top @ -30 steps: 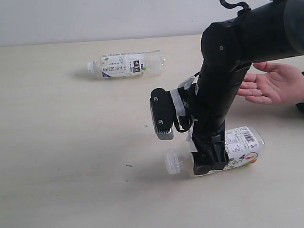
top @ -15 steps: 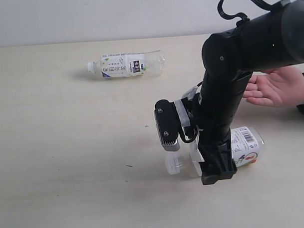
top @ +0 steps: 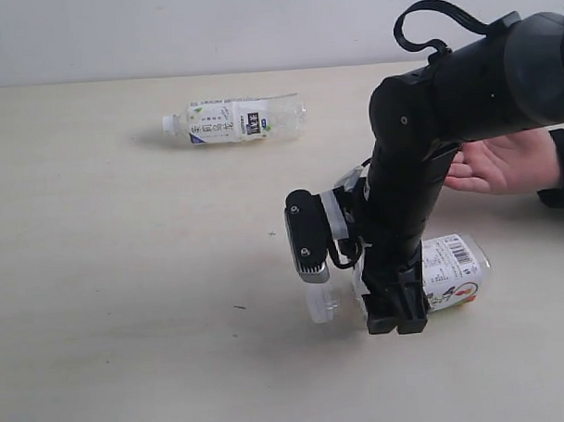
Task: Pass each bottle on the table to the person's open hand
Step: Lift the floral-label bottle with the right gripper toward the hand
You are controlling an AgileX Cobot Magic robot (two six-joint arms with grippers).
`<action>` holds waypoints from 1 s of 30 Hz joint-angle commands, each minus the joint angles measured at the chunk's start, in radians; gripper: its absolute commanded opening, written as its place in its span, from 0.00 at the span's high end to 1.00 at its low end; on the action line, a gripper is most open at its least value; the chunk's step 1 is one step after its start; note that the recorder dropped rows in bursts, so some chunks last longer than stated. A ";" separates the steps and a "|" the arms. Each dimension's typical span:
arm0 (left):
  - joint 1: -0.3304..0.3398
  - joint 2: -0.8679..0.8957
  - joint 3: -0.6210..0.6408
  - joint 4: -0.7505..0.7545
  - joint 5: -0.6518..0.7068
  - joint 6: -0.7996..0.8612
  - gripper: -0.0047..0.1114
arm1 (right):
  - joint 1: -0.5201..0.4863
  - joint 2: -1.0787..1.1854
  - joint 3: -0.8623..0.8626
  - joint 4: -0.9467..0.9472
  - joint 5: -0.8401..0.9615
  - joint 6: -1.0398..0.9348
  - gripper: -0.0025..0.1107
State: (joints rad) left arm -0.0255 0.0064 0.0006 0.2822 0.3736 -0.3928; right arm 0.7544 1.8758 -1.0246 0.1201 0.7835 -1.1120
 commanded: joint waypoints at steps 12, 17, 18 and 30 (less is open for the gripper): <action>-0.006 -0.006 -0.001 0.000 -0.002 -0.004 0.96 | 0.002 -0.069 -0.036 -0.016 0.049 0.434 0.98; -0.006 -0.006 -0.001 0.000 -0.002 -0.004 0.96 | 0.002 -0.155 -0.125 -0.159 0.103 0.850 0.98; -0.006 -0.006 -0.001 0.000 -0.002 -0.004 0.96 | 0.002 -0.166 -0.140 -0.202 0.121 0.928 0.98; -0.006 -0.006 -0.001 0.000 -0.002 -0.004 0.96 | -0.074 -0.214 -0.281 -0.526 0.288 1.434 0.98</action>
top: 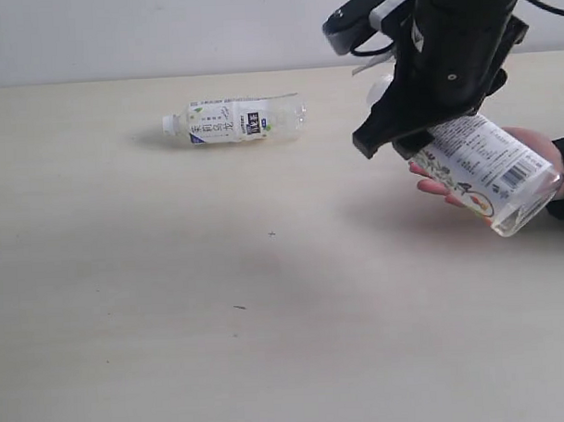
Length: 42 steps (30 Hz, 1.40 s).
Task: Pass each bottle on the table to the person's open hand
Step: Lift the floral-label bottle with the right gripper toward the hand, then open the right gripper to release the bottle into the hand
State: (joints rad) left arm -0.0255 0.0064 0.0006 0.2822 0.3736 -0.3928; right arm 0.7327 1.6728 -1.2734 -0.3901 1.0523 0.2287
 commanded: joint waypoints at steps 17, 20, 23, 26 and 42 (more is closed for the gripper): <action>-0.006 -0.006 -0.001 0.000 -0.002 -0.004 0.96 | -0.314 -0.012 -0.040 0.133 -0.092 0.097 0.98; -0.006 -0.006 -0.001 0.000 -0.002 -0.004 0.96 | -0.321 -0.003 -0.040 0.135 -0.104 0.114 0.98; -0.006 -0.006 -0.001 0.000 -0.002 -0.004 0.96 | -0.321 0.023 -0.040 0.144 -0.106 0.116 0.98; -0.006 -0.006 -0.001 0.000 -0.002 -0.004 0.96 | -0.321 0.061 -0.040 0.156 -0.085 0.114 0.98; -0.006 -0.006 -0.001 0.000 -0.002 -0.004 0.96 | -0.321 0.145 -0.040 0.097 -0.082 0.185 0.98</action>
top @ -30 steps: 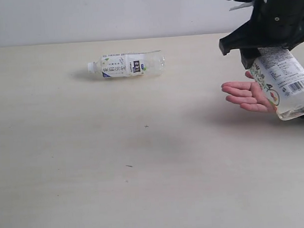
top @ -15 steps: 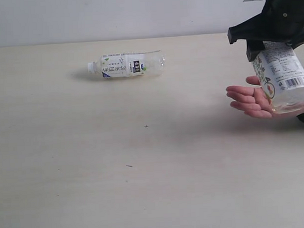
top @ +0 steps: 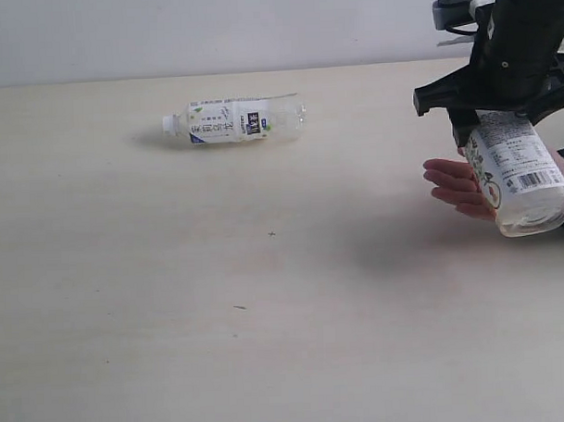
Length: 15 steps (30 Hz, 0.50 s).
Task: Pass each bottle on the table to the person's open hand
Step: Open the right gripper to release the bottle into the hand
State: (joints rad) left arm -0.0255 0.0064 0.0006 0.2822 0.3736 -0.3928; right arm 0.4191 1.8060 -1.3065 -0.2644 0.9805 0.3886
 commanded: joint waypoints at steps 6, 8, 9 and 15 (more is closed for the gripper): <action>-0.006 -0.006 -0.001 0.000 -0.002 -0.004 0.96 | -0.008 0.019 -0.007 -0.030 -0.042 0.030 0.98; -0.006 -0.006 -0.001 0.000 -0.002 -0.004 0.96 | -0.008 0.023 -0.007 -0.030 -0.055 0.033 0.98; -0.006 -0.006 -0.001 0.000 -0.002 -0.004 0.96 | -0.008 0.025 -0.007 -0.030 -0.062 0.033 0.98; -0.006 -0.006 -0.001 0.000 -0.002 -0.004 0.96 | -0.008 0.025 -0.007 -0.072 -0.066 0.063 0.98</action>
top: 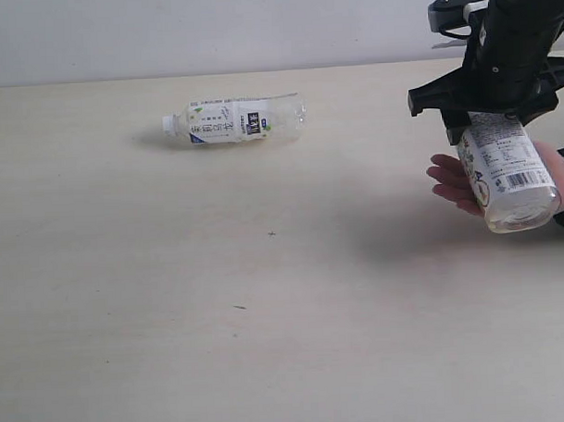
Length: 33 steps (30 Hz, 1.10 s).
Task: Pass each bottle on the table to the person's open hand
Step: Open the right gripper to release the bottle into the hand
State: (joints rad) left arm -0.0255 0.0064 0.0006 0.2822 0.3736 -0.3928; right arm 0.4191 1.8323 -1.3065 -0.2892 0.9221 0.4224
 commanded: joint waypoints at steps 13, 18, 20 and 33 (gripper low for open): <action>-0.006 -0.006 -0.001 0.000 -0.002 -0.004 0.96 | -0.008 -0.001 -0.007 -0.078 0.012 0.035 0.81; -0.006 -0.006 -0.001 0.000 -0.002 -0.004 0.96 | -0.008 -0.001 -0.007 -0.078 0.005 0.035 0.62; -0.006 -0.006 -0.001 0.000 -0.002 -0.004 0.96 | -0.008 -0.001 -0.007 -0.078 -0.001 0.035 0.52; -0.006 -0.006 -0.001 0.000 -0.002 -0.004 0.96 | -0.008 -0.001 -0.007 -0.080 -0.016 0.025 0.27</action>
State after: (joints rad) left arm -0.0255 0.0064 0.0006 0.2822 0.3736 -0.3928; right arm 0.4191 1.8323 -1.3065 -0.3597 0.9145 0.4561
